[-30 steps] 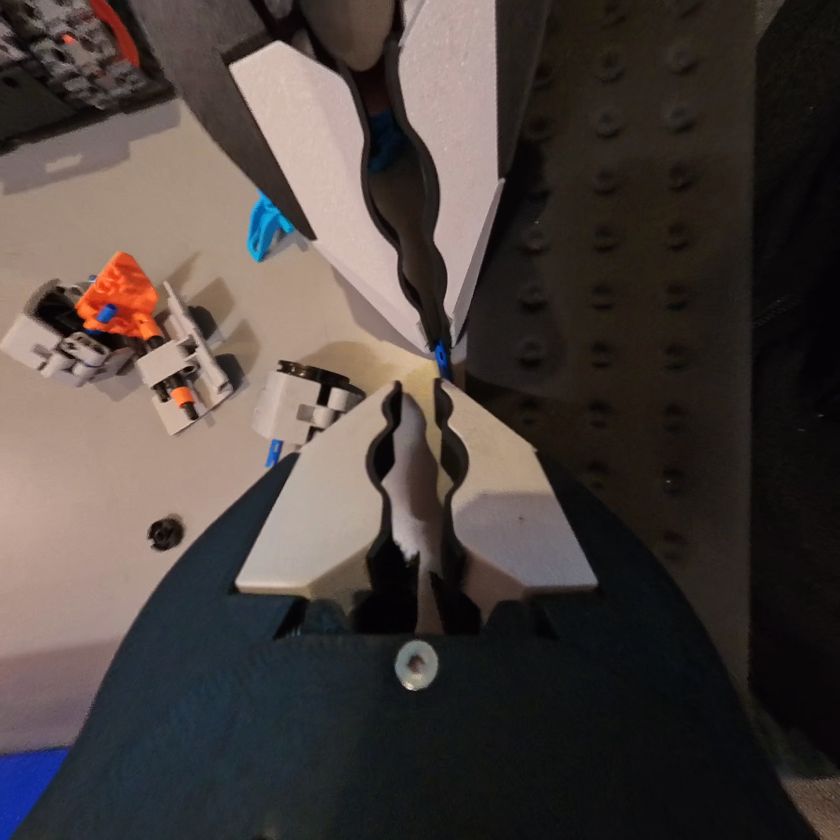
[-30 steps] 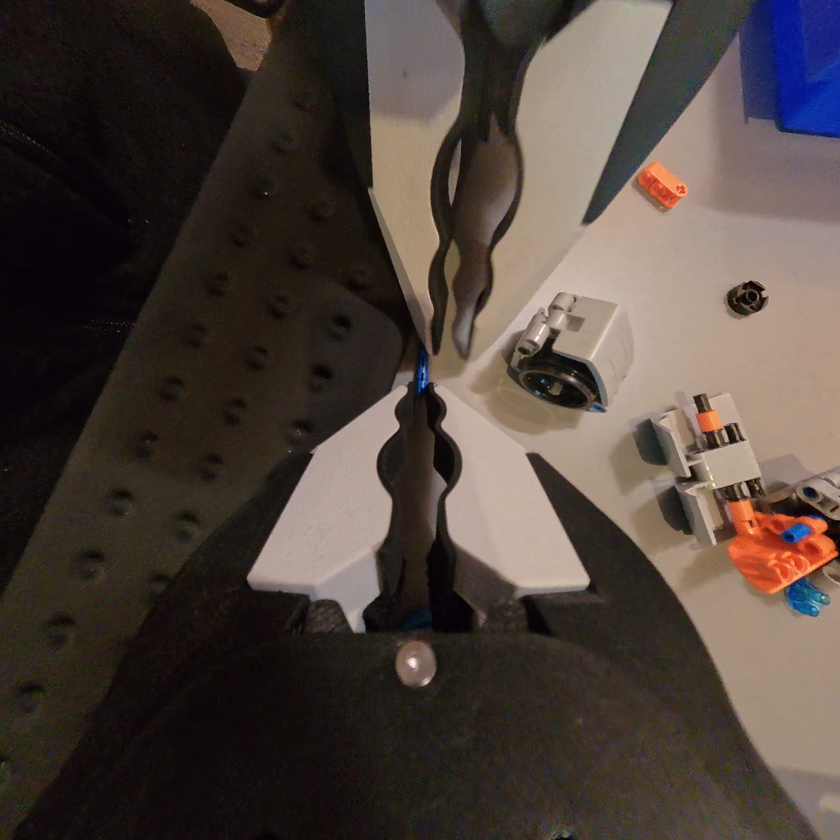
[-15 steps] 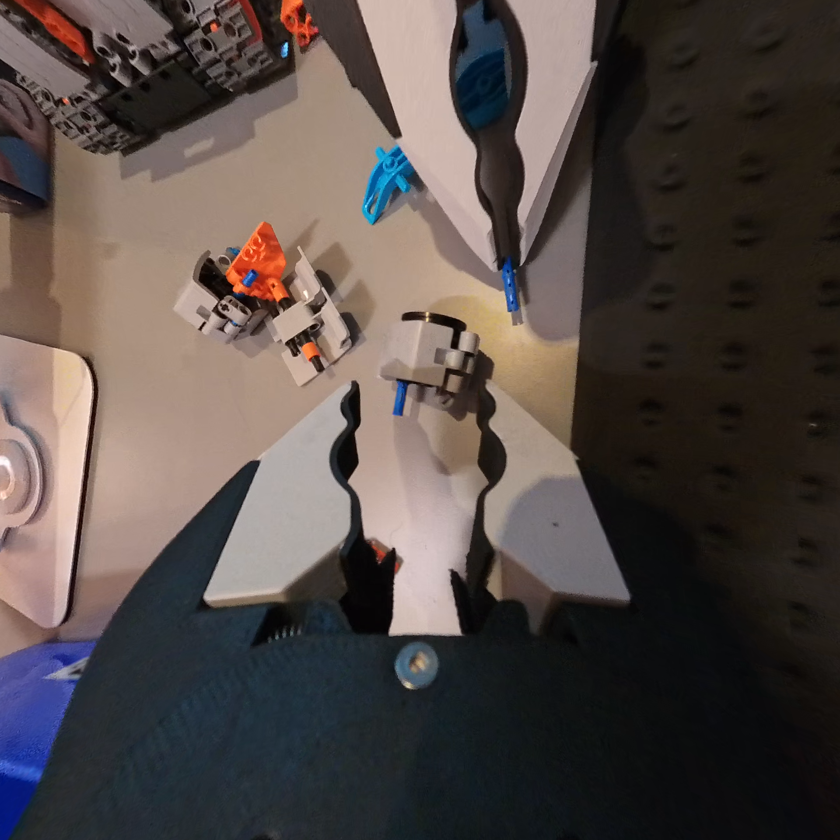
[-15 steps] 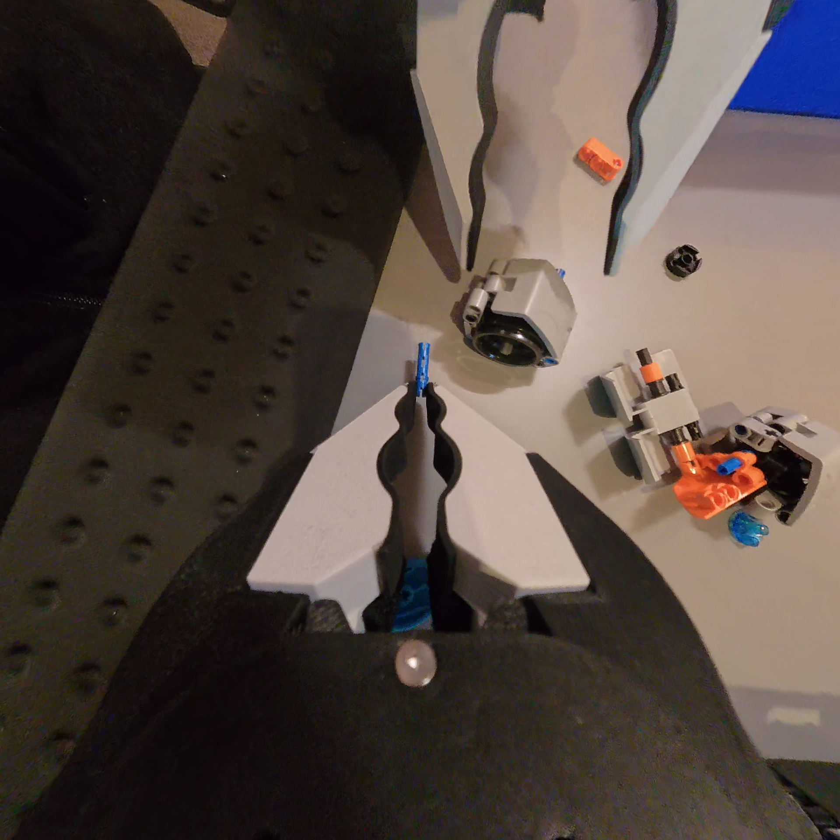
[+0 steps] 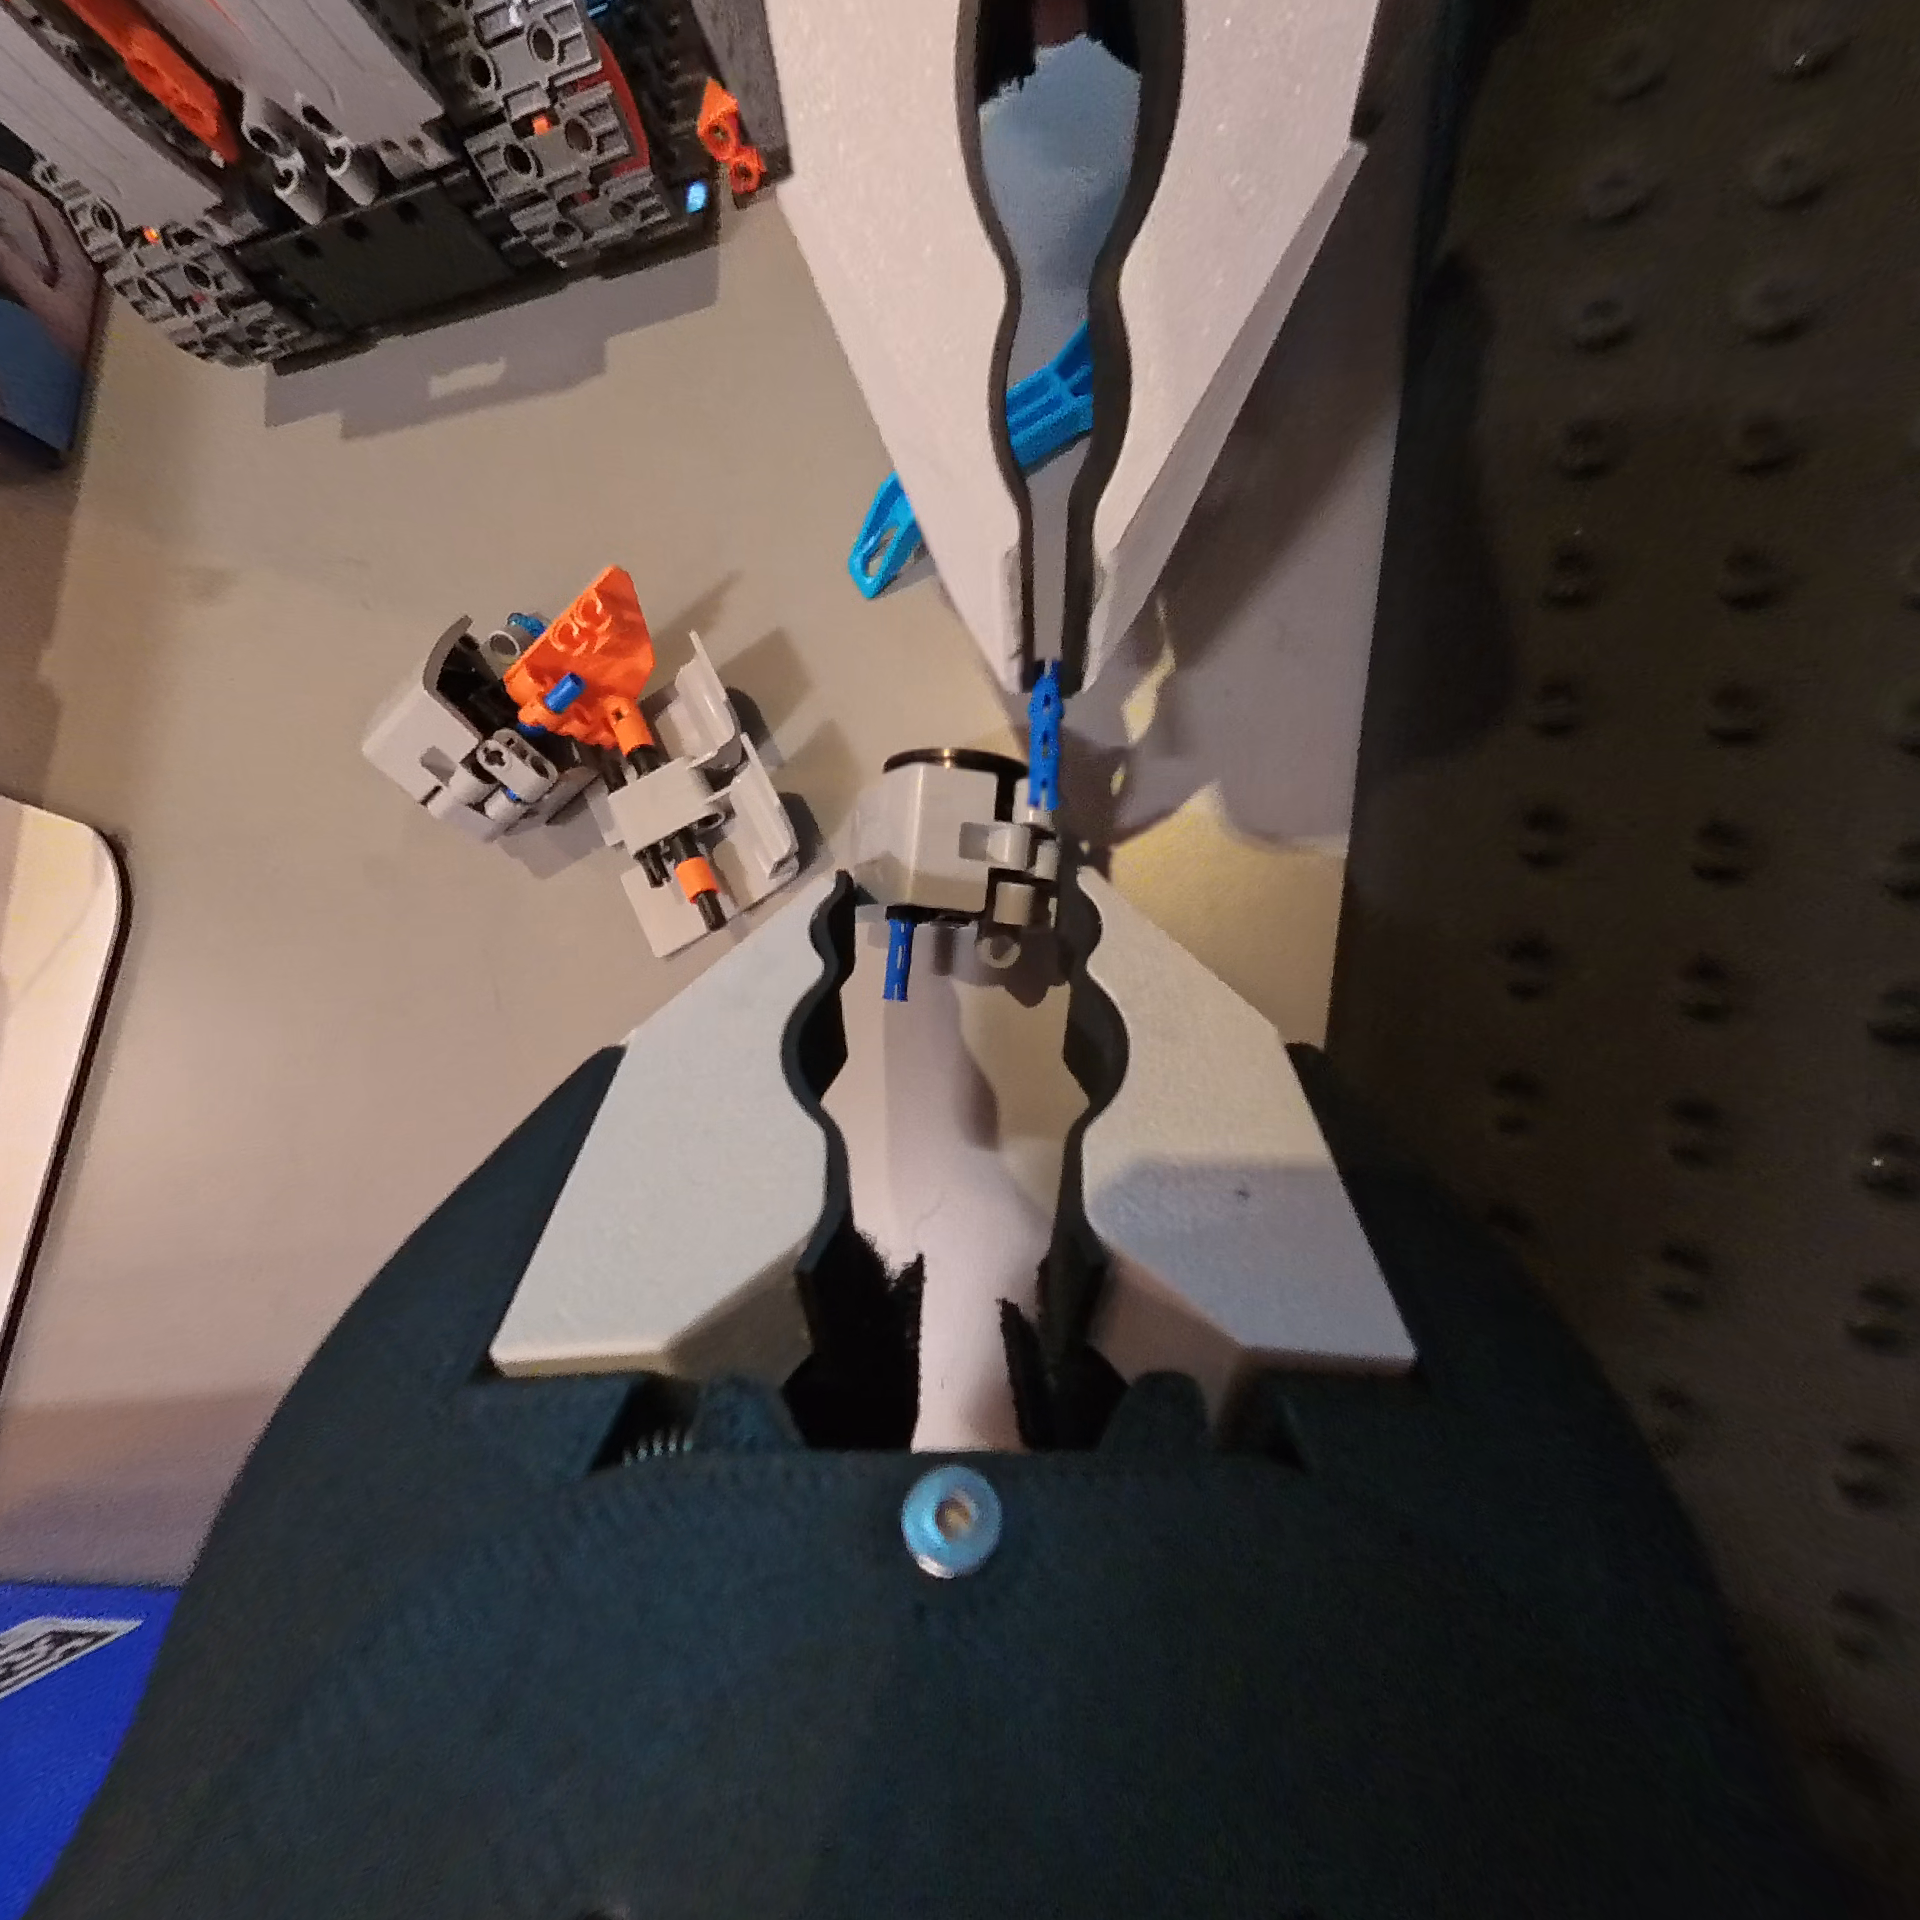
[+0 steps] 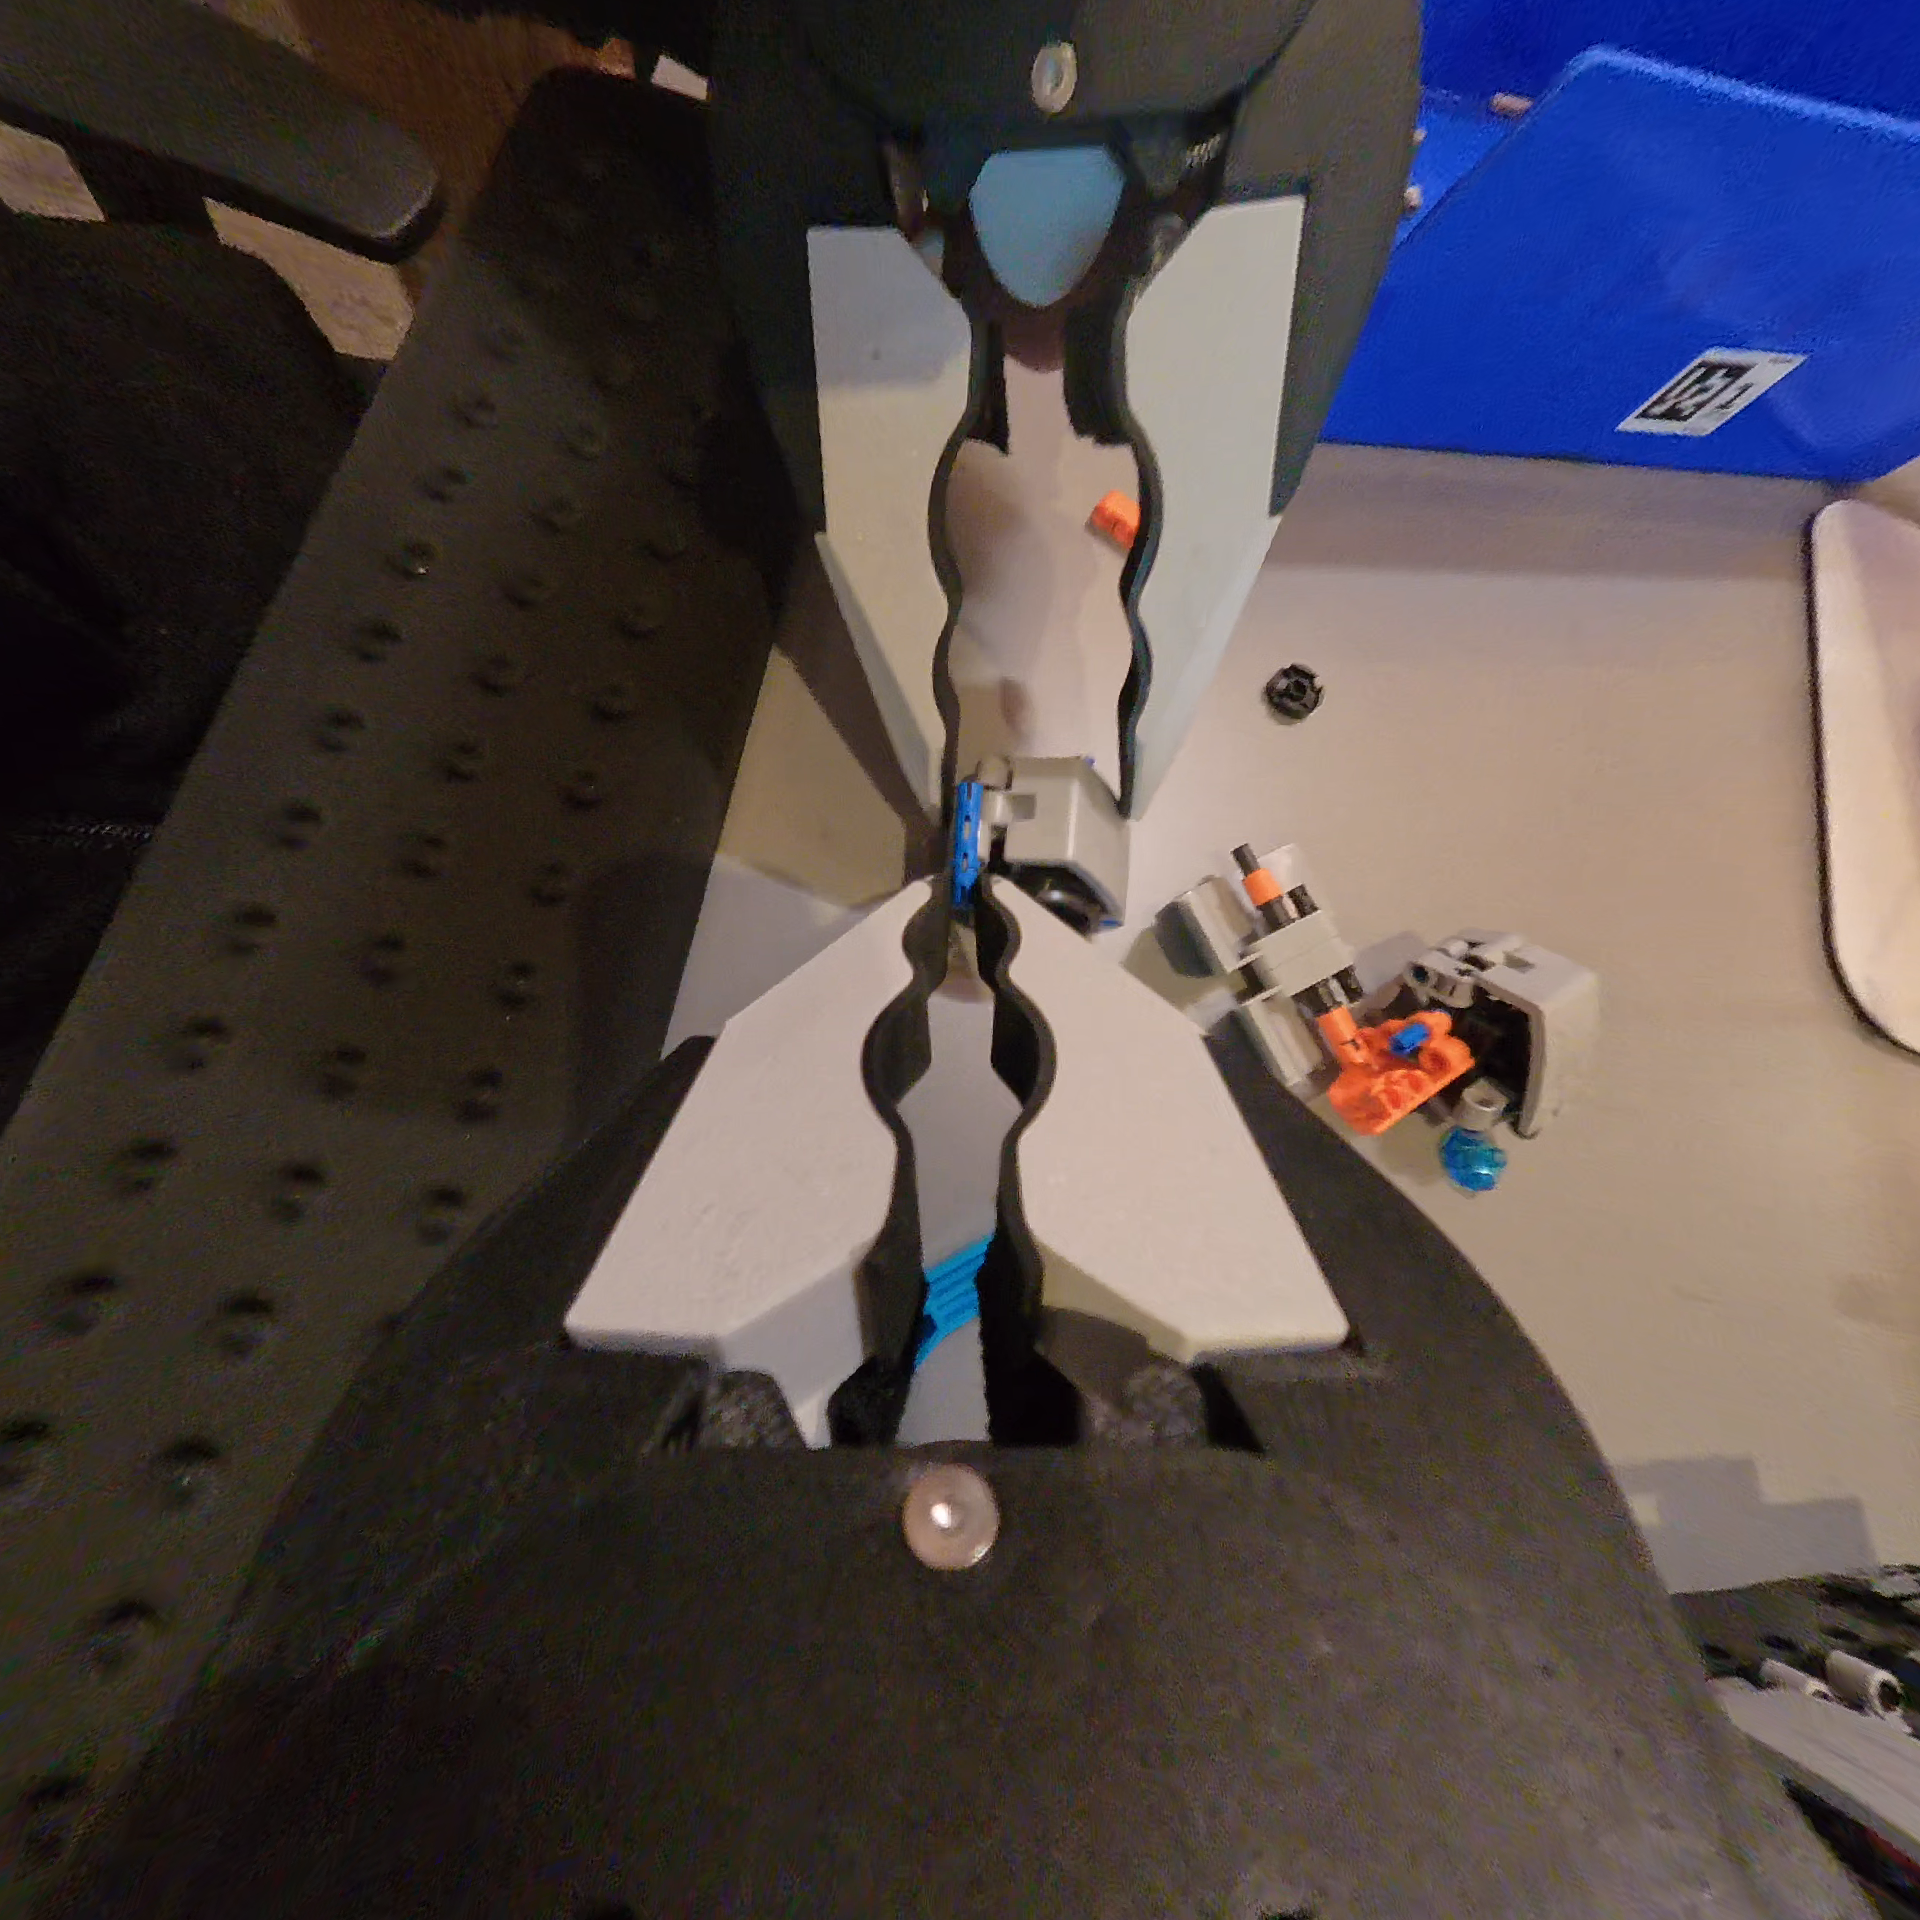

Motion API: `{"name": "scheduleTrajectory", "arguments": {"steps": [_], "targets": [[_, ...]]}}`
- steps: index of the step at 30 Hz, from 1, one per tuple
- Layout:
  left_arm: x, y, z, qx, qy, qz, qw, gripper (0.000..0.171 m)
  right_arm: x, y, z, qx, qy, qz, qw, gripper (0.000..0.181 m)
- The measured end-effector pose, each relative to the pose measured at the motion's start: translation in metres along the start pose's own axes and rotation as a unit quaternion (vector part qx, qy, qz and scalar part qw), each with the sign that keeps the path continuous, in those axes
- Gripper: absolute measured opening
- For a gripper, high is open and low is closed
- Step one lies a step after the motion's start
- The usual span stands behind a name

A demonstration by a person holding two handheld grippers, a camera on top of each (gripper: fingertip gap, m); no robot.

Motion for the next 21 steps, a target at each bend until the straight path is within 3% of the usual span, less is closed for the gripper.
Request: {"name": "scheduleTrajectory", "arguments": {"steps": [11,21], "targets": [[0.017,0.006,0.009,0.004,-0.011,0.028,1.0,0.037,-0.003,-0.005,0.007,-0.003,-0.031,-0.025,0.999,0.001],[0.019,0.003,-0.008,-0.054,-0.029,0.042,0.997,0.035,-0.008,-0.009,0.005,0.036,-0.046,-0.025,0.998,0.001]]}}
Point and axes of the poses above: each gripper's, where its closed fingertips meet, z out along the fingers, x out of its top, y = z × x across the jaws, the point moved 8 cm from there along -z, back along the fingers, and after that the axes turned 2 degrees about z, right-handed, at the moved point
